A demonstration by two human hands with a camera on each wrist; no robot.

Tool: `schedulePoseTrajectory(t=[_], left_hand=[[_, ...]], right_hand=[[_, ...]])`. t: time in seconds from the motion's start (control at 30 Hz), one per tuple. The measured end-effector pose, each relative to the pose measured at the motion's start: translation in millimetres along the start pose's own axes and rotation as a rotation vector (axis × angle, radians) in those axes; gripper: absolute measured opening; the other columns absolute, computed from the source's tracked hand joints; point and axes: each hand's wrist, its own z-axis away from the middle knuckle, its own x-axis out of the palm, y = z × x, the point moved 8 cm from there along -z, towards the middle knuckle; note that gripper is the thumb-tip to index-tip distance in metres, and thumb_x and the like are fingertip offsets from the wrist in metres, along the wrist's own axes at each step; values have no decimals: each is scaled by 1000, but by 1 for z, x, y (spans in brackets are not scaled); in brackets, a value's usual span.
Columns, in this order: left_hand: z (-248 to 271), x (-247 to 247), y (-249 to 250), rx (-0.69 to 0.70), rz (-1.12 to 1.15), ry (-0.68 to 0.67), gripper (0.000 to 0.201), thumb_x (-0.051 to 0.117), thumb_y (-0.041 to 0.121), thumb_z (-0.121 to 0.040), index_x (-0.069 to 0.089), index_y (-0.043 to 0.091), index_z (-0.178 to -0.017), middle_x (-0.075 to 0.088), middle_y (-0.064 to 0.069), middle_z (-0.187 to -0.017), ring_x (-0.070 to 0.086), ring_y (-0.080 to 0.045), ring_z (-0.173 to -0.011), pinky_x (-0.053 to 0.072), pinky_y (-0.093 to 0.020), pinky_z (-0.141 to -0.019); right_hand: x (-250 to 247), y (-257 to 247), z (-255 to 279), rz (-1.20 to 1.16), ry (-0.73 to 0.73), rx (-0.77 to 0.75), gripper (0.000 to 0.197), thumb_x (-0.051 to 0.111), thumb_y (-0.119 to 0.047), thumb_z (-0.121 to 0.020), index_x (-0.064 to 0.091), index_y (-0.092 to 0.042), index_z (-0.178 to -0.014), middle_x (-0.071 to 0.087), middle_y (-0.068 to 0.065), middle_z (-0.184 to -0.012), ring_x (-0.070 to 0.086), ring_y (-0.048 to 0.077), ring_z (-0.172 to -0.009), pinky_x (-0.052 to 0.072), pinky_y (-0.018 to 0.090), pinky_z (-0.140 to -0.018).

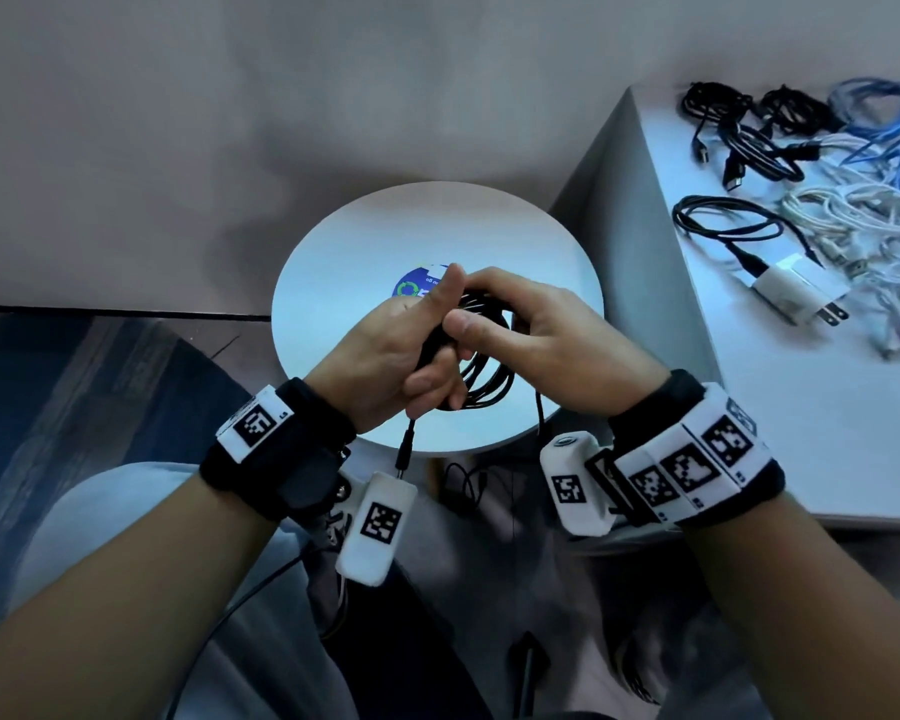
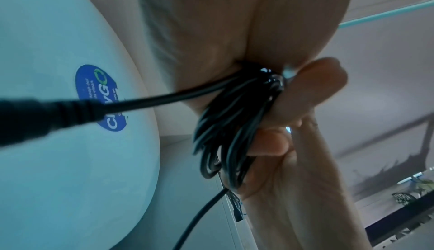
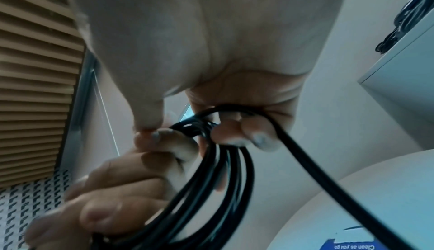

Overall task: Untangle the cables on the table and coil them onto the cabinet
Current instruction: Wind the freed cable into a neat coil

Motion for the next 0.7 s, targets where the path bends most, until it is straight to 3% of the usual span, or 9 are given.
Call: schedulePoseTrajectory(t=[0.1,0.17,0.27,0.37,0.47,0.53,0.6,0.7], left_hand=[[0,-4,-1,-7,-8,17,68,37,60,-88,61,-1,-69,33,-1,-32,39,-17,-28,51,-29,-54],[0,-4,1,4,-19,27,63,39,59,-87,68,8,-63,34,-2,-32,45,-19,-31,52,-29,-57],[0,-7,2,21,-29,87,61,41,56,-88,67,7,-63,34,-3,-32,52,-23,-36,55,-34,-67],[0,-12,2,48,-90,160,63,41,59,-89,65,8,-60,35,-4,-32,58,-26,-42,52,-42,-79],[2,-13,4,88,-128,185,66,38,61,-95,63,14,-56,38,-4,-33,61,-28,-45,52,-47,-80],[2,-9,5,106,-86,146,67,37,62,-96,59,10,-60,36,-2,-32,59,-26,-42,53,-49,-78],[1,-2,4,100,49,65,66,38,65,-92,55,9,-62,31,3,-31,52,-20,-35,57,-39,-68],[4,8,7,67,265,-81,56,32,61,-89,56,18,-63,25,10,-33,38,-9,-28,53,-27,-59]], right_hand=[[-2,-6,1,-74,-53,-50,21,60,-37,-98,67,-24,-114,66,-17,-80,63,3,-84,49,30,-84],[-4,-8,1,-98,-44,-68,20,59,-36,-99,69,-21,-108,63,-13,-76,62,11,-80,51,46,-85],[-3,-9,0,-147,10,-82,13,59,-38,-97,70,-30,-93,62,-8,-74,63,22,-75,49,55,-82],[-3,-9,-2,-135,66,-77,12,60,-34,-99,68,-37,-90,65,-8,-72,65,17,-76,51,50,-83],[-3,-10,-3,-165,70,-86,11,60,-31,-99,70,-33,-96,68,-7,-72,67,12,-77,52,39,-85],[-3,-9,-3,-179,71,-98,12,59,-29,-100,71,-27,-100,70,-5,-74,69,11,-79,52,35,-86],[-2,-10,-4,-243,72,-122,19,56,-27,-101,71,-16,-101,70,-4,-77,69,14,-76,53,37,-82],[-6,-5,-5,-399,166,-107,35,49,-29,-104,67,0,-96,62,0,-74,57,9,-59,44,24,-62]])
